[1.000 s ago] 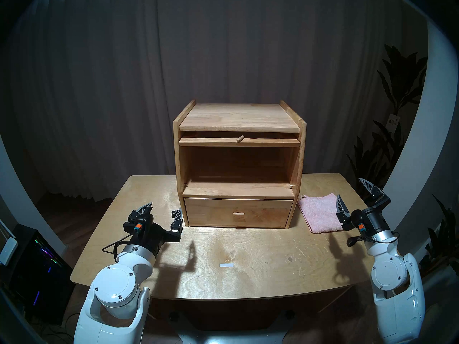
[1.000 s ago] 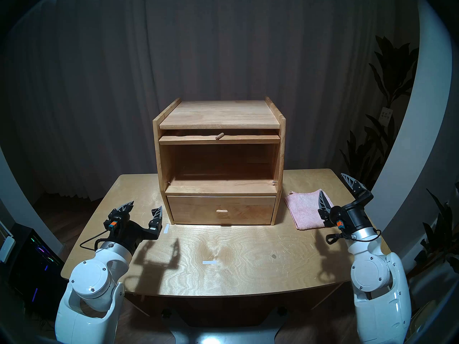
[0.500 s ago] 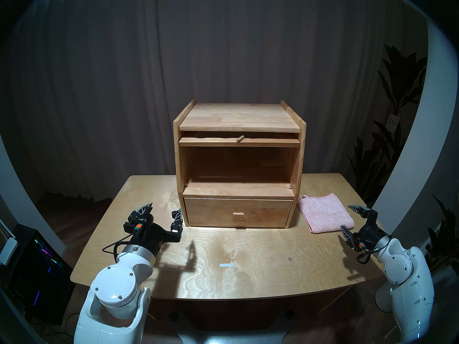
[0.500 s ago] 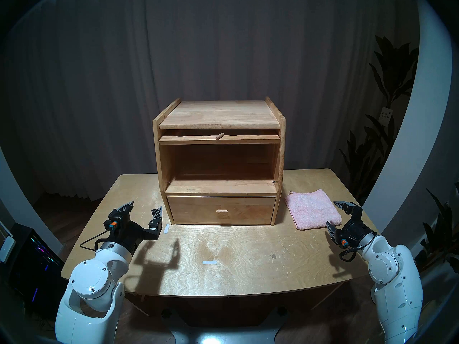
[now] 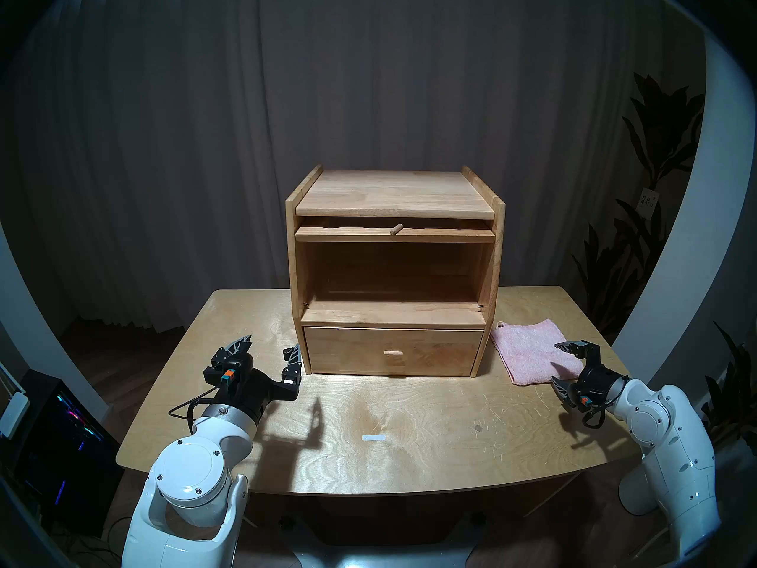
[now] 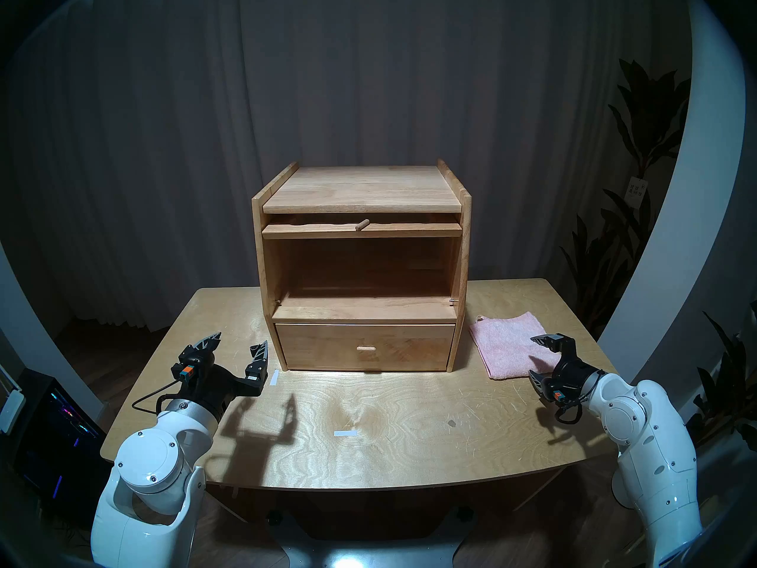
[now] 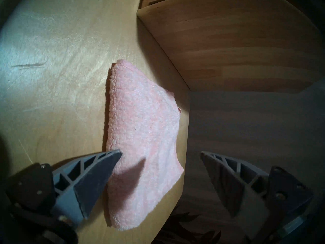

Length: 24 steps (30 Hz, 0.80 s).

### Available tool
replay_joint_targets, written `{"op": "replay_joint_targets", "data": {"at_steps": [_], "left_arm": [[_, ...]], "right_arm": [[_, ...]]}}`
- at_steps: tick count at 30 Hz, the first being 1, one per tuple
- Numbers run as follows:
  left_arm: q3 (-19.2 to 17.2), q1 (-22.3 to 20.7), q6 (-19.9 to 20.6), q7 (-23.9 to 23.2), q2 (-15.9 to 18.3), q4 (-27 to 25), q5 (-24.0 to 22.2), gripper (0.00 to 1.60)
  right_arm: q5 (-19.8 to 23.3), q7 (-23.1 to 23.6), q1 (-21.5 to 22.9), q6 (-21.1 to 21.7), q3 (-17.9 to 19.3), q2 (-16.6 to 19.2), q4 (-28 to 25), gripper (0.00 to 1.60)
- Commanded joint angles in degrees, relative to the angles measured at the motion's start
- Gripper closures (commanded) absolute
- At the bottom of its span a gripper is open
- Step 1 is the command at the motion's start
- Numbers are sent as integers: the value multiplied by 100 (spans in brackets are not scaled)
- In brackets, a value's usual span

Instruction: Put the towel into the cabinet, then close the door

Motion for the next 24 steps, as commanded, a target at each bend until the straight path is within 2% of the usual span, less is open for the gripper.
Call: {"op": "replay_joint_targets", "data": {"at_steps": [1, 5, 6, 7, 8, 12, 16, 20, 21, 22, 24], "left_arm": [[-2, -23, -25, 6, -6, -120, -4, 0], [-2, -21, -24, 6, -7, -124, -5, 0], [-2, -20, -24, 6, -7, -125, -5, 0], [-3, -19, -24, 7, -7, -127, -5, 0], [-3, -18, -23, 7, -7, -129, -5, 0], [-3, -12, -20, 9, -9, -139, -5, 0], [-3, -15, -21, 8, -8, -134, -5, 0], [-2, -25, -24, 5, -5, -115, -4, 0], [-1, -26, -24, 5, -4, -113, -4, 0], [-1, -27, -24, 5, -4, -110, -4, 0], [-1, -29, -24, 4, -3, -108, -4, 0]], "right_arm": [[64, -201, 640, -28, -322, 272, 393, 0], [16, -290, 958, -117, -565, 311, 814, 0], [35, -338, 920, -108, -584, 339, 807, 0], [13, -336, 1124, -171, -668, 319, 999, 0], [45, -403, 1046, -154, -681, 368, 947, 0], [140, -427, 1476, -623, -822, 403, 1308, 0], [374, -204, 881, -1009, -688, 837, 594, 0], [466, -50, 573, -1366, -461, 1141, 353, 0], [410, -3, 605, -1390, -317, 1008, 455, 0], [466, 84, 364, -1479, -258, 1213, 206, 0], [505, 234, 283, -1582, -126, 1314, 171, 0]]}}
